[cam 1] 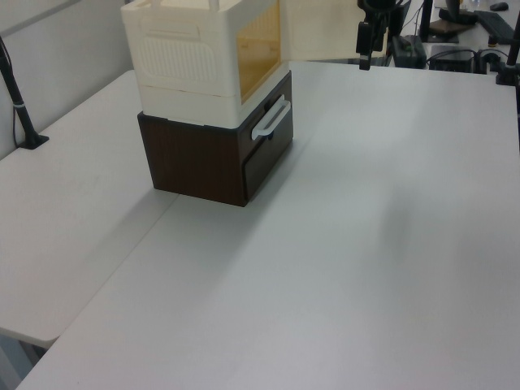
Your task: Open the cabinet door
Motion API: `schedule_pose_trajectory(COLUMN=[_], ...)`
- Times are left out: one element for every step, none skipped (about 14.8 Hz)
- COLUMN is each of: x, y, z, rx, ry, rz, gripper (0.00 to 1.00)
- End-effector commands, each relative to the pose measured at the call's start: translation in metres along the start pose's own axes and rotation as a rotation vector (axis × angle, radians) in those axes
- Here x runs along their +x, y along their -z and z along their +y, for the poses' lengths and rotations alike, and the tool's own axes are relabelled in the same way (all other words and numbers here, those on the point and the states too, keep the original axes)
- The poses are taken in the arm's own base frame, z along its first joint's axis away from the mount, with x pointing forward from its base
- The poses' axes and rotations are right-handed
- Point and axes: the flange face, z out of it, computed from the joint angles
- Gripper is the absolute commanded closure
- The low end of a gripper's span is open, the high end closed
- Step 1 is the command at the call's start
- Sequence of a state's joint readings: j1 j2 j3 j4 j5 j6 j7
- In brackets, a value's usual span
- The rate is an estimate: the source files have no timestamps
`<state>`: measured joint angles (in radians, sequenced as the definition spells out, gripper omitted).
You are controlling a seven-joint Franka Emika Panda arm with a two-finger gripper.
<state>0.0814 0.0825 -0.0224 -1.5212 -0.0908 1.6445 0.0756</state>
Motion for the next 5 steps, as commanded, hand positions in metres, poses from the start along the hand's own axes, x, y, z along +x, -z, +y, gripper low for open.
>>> schedule_pose_trajectory(x=[-0.0144, -0.0143, -0.0143, -0.0143, -0.0143], y=[-0.0011, -0.0015, -0.0020, -0.0020, -0.0020], z=[-0.0025, -0.0026, -0.0026, -0.0026, -0.0026], rx=[0.016, 0.016, 0.015, 0.015, 0.015], ry=[0.008, 0.008, 0.008, 0.008, 0.008], rz=[-0.033, -0.036, -0.040, -0.040, -0.040], gripper=[0.00, 0.00, 0.00, 0.00, 0.00])
